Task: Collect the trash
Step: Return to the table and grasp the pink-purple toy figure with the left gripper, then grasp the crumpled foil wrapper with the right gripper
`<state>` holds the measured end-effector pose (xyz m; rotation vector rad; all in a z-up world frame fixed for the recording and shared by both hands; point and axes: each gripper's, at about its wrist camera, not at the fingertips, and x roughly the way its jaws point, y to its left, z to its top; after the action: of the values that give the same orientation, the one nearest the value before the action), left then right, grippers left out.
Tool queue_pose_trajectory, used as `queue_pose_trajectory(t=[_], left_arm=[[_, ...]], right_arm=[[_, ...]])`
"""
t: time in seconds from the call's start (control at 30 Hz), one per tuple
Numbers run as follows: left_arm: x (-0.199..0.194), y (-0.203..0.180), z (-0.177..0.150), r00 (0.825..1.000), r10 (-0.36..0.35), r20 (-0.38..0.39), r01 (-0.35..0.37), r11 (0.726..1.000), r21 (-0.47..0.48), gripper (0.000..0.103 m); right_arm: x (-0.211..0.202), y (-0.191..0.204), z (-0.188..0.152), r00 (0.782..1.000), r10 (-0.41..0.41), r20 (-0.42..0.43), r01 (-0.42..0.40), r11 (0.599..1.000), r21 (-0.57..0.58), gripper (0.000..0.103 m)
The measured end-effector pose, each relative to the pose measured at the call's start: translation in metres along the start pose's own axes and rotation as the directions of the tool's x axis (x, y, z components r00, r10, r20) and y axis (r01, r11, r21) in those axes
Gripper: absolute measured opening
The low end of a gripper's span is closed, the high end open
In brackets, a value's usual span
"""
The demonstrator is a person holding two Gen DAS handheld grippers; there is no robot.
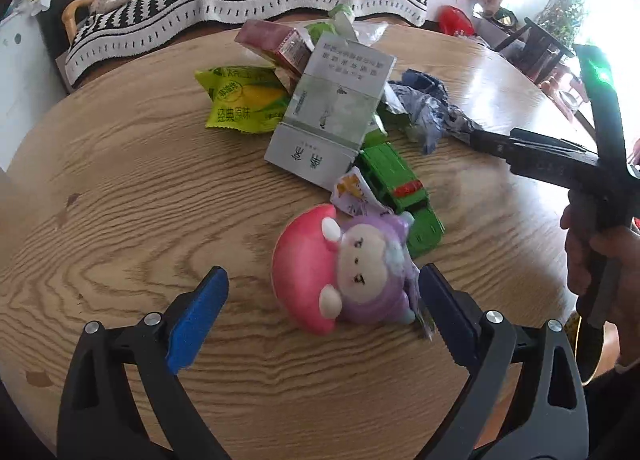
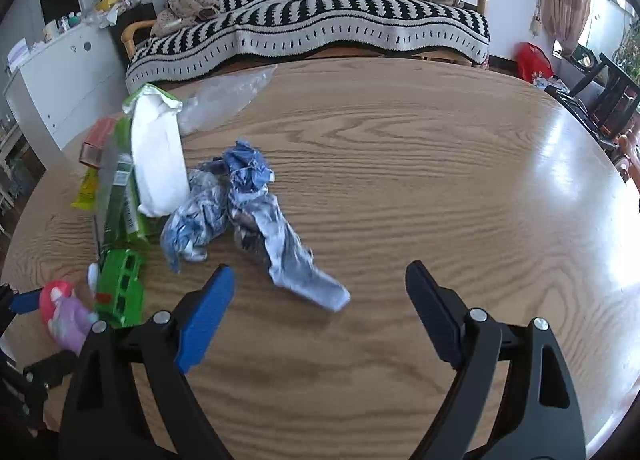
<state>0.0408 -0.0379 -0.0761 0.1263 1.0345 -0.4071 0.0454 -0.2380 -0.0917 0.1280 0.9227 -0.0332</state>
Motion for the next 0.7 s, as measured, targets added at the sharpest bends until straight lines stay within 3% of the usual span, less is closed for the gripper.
queue_pose_trajectory(t=[0.2, 0.27, 0.3, 0.33, 0.37, 0.4, 0.53, 0.7], left_arm=[[0.006, 0.005, 0.003, 1.0, -0.002, -0.004, 0.002, 1.0, -0.031, 0.093], [0.006, 0.006, 0.004, 1.0, -0.006, 0.0, 0.006, 0.999, -0.033, 0.092], [0.006, 0.005, 0.004, 1.0, -0.008, 0.0, 0.008, 0.999, -0.032, 0.087], [0.006, 0.004, 0.005, 1.0, -0.017, -0.001, 0.017, 1.0, -0.026, 0.082], [0.006, 0.003, 0.005, 0.999, -0.036, -0.005, 0.036, 0.999, -0.019, 0.072], [0.005, 0.001, 0.005, 0.999, -0.053, -0.008, 0.053, 0.999, -0.013, 0.063], [-0.006, -0.009, 0.003, 1.0, -0.021, 0.01, 0.02, 0.999, 0.027, 0.06], [-0.024, -0.001, 0.009, 0.999, -0.015, 0.039, 0.015, 1.0, -0.019, 0.059]], right_arm=[[0.018, 0.018, 0.006, 1.0, -0.025, -0.013, 0.024, 0.996, -0.091, 0.082], [0.019, 0.023, 0.008, 1.0, -0.008, -0.006, 0.008, 0.993, -0.114, 0.068], [0.018, 0.024, 0.008, 1.0, -0.002, -0.004, 0.002, 0.993, -0.118, 0.061], [0.017, 0.026, 0.009, 1.0, 0.005, -0.003, -0.005, 0.993, -0.12, 0.044], [0.015, 0.027, 0.008, 1.0, 0.004, -0.004, -0.004, 0.993, -0.121, 0.036], [0.013, 0.029, 0.008, 1.0, 0.004, -0.004, -0.004, 0.993, -0.12, 0.034], [0.001, 0.029, 0.006, 1.0, 0.018, 0.021, -0.016, 0.995, -0.097, 0.031], [-0.022, 0.018, 0.006, 0.997, 0.029, 0.066, -0.025, 0.998, -0.049, 0.031]])
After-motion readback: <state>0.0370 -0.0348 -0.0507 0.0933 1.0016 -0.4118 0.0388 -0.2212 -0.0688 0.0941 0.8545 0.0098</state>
